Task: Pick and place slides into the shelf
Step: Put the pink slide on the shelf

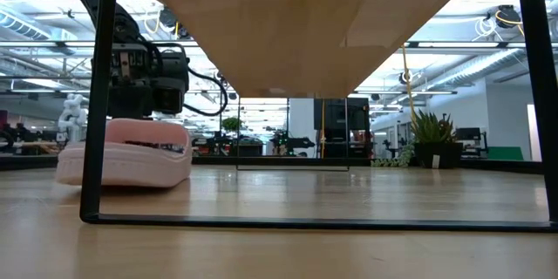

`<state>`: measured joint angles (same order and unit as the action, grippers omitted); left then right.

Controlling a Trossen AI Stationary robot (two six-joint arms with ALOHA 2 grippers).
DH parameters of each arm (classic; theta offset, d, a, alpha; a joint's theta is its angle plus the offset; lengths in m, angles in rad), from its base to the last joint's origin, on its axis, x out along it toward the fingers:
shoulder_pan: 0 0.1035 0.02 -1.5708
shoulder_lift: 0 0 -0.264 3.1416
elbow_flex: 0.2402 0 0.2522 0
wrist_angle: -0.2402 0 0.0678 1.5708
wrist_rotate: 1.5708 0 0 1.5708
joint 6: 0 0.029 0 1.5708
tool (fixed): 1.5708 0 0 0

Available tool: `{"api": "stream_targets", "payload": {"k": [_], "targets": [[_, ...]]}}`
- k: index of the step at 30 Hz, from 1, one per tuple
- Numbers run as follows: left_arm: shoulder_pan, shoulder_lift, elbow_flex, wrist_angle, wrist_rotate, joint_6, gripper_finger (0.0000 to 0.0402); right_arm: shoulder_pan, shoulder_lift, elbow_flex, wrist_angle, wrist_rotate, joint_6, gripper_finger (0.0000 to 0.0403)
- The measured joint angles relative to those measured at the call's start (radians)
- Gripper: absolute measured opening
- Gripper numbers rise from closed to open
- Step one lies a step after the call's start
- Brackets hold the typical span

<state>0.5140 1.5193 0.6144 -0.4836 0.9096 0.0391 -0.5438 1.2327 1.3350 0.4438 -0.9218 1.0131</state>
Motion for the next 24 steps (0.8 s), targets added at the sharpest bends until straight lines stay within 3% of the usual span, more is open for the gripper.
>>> {"api": "stream_targets", "payload": {"k": [6, 16, 24], "targets": [[-0.004, 0.0, 0.0, 0.0, -0.039, -0.018, 0.001, 0.0, 0.0, 0.0, 0.0, 0.0, 0.0, 0.0196], [0.021, -0.006, 0.0, -0.017, -0.025, -0.119, 0.0002, 0.0, 0.0, 0.0, 0.0, -0.01, 0.0, 0.0196], [0.056, -0.133, 0.0, -0.067, -0.104, -0.198, 0.0001, 0.0, 0.0, 0.0, 0.001, -0.031, 0.022, 0.0196]]}}
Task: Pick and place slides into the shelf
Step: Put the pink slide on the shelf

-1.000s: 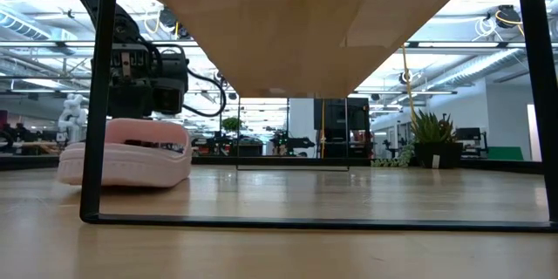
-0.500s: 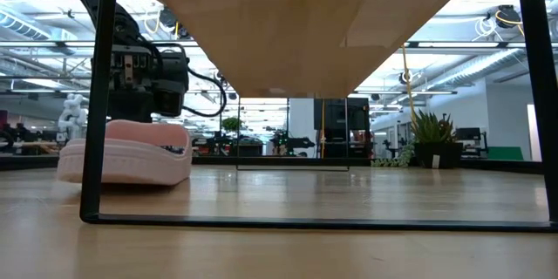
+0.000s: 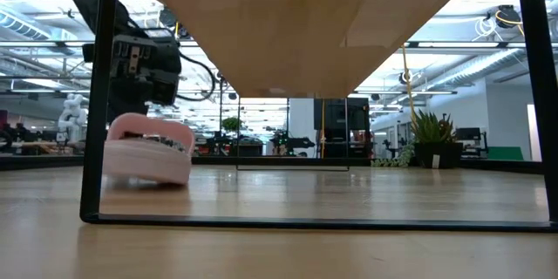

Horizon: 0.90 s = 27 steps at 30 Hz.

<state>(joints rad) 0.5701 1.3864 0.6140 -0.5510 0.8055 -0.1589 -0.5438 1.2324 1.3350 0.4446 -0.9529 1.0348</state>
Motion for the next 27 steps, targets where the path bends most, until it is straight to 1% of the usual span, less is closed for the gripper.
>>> {"api": "stream_targets", "payload": {"k": [6, 9, 13, 18, 22, 27], "targets": [[0.046, -0.147, 0.0, -0.104, -0.066, -0.05, 0.0, 0.0, 0.0, 0.0, 0.019, -0.021, 0.001, 0.0196], [0.057, -0.229, 0.0, -0.15, -0.104, -0.103, 0.0, 0.0, 0.0, 0.0, 0.042, -0.022, 0.01, 0.0196], [0.058, -0.339, 0.0, -0.164, -0.135, -0.19, 0.0, 0.0, 0.0, 0.0, 0.075, -0.022, 0.027, 0.0196], [0.058, -0.456, 0.0, -0.246, -0.244, -0.279, 0.0, 0.0, 0.0, 0.0, 0.081, -0.031, 0.027, 0.0196], [0.056, -0.515, 0.022, -0.362, -0.321, -0.304, 0.0, 0.0, 0.0, 0.0, 0.08, -0.047, 0.031, 0.0196], [0.056, -0.548, 0.113, -0.475, -0.416, -0.304, 0.0, 0.0, 0.0, 0.0, 0.083, -0.047, 0.031, 0.0196]]}}
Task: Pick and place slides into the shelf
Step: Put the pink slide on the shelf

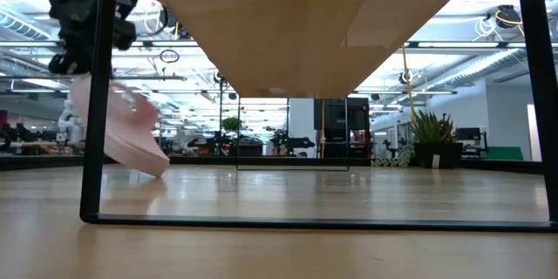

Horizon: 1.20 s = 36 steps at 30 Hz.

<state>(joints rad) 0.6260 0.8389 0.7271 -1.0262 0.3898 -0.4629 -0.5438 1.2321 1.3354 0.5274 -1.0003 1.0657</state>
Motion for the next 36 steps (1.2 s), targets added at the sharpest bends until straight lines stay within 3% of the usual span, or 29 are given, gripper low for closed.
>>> {"api": "stream_targets", "payload": {"k": [14, 36], "targets": [[0.0, -0.003, 0.336, -0.3, -0.255, -0.039, 0.0, 0.0, 0.0, 0.0, 0.043, -0.004, 0.022, 0.0196], [0.0, -0.002, 0.621, -0.302, -0.313, -0.167, 0.0, 0.0, 0.0, 0.0, 0.053, -0.026, 0.029, 0.0196]]}}
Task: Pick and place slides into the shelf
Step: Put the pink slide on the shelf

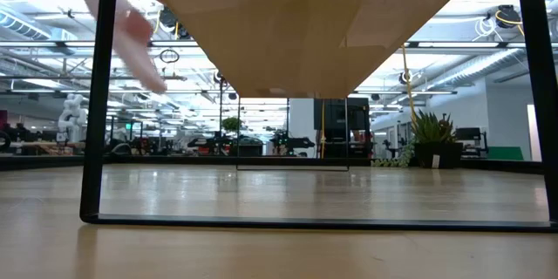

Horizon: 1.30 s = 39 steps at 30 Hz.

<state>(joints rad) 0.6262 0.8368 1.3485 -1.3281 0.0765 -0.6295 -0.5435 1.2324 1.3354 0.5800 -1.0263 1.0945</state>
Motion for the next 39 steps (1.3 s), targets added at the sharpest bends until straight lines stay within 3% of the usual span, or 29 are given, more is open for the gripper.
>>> {"api": "stream_targets", "payload": {"k": [9, 19, 28, 39], "targets": [[0.0, 0.0, 0.22, 0.142, -0.05, -0.069, 0.0, 0.0, 0.0, 0.0, 0.009, -0.026, -0.006, 0.0196], [-0.084, 0.026, 0.255, 0.352, -0.05, -0.17, 0.0, -0.065, 0.001, 0.0, 0.067, -0.024, -0.008, 0.0196], [-0.328, 0.128, 0.254, 0.588, -0.188, -0.178, 0.0, -0.182, 0.001, 0.0, 0.067, -0.024, -0.01, 0.0196], [-0.75, 0.274, 0.253, 0.807, -0.565, -0.194, 0.0, -0.29, 0.001, 0.0, 0.068, -0.026, -0.007, 0.0196]]}}
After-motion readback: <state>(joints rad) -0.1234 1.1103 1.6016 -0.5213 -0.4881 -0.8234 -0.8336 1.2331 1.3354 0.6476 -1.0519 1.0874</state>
